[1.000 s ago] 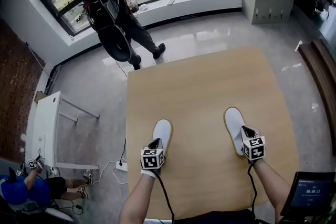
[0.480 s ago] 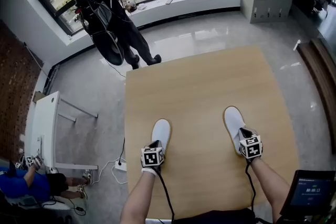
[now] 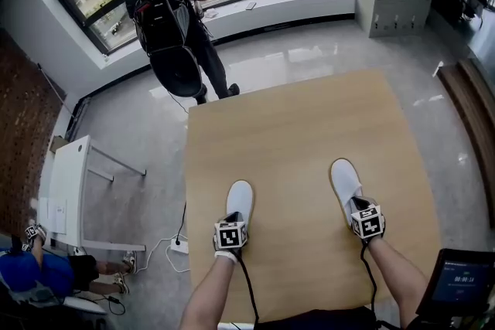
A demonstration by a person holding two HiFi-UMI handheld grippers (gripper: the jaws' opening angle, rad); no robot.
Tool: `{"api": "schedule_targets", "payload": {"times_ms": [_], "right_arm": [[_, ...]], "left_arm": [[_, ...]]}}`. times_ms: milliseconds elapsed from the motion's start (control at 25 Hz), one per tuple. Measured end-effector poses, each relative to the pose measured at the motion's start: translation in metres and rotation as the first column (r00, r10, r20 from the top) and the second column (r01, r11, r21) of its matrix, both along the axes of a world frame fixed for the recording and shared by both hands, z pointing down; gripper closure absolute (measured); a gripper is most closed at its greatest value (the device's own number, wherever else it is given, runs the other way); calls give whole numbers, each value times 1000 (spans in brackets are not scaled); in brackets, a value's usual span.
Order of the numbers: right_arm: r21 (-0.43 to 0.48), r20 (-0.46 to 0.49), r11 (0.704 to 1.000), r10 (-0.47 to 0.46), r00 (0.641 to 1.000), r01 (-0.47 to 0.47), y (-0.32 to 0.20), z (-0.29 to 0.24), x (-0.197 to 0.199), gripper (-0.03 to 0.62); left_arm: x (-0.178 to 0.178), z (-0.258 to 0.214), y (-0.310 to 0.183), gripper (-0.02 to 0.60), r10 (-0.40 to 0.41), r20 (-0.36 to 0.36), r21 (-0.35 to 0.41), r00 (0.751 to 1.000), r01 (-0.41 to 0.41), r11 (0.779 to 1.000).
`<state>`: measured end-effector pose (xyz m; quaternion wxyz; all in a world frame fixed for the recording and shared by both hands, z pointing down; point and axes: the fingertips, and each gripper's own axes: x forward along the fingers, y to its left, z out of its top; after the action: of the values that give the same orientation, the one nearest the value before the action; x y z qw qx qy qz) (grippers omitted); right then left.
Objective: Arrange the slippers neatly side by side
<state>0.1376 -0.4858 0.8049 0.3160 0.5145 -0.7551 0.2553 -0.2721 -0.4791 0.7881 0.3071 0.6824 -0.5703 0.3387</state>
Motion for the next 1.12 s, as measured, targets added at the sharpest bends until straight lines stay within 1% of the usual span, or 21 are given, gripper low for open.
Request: {"api": "schedule_targets", "payload": {"times_ms": [200,400,600,680,840,920,1120], "right_arm": [[-6,5,1000,14,1000,-14,16,-6,-9,583],[-16,27,999,41,999,-41,20,-3,-9,583],[-29,51,998,58,997,-56,33,-2,-20,583],[-34,61,998,63,996,-61,40,-4,-24,583],[-40,76,997,67,995,-65,57,-6,-31,583],[-42,82,997,66,994,-63,59,-2,-34,583],[-57,105,996,72,992,-66,67,5,-40,583]], "left_arm": [[1,-6,20,577,-25,-14,1,1000,25,1000],[15,-3,27,577,-36,-34,0,999,36,999],[23,-2,42,577,-38,-58,-8,998,37,999],[27,-4,48,577,-44,-75,-13,996,44,999],[38,-5,65,577,-74,-132,-30,989,70,997],[47,0,68,577,-72,-158,-37,985,67,997],[65,5,79,577,-64,-165,-46,984,57,997]]}}
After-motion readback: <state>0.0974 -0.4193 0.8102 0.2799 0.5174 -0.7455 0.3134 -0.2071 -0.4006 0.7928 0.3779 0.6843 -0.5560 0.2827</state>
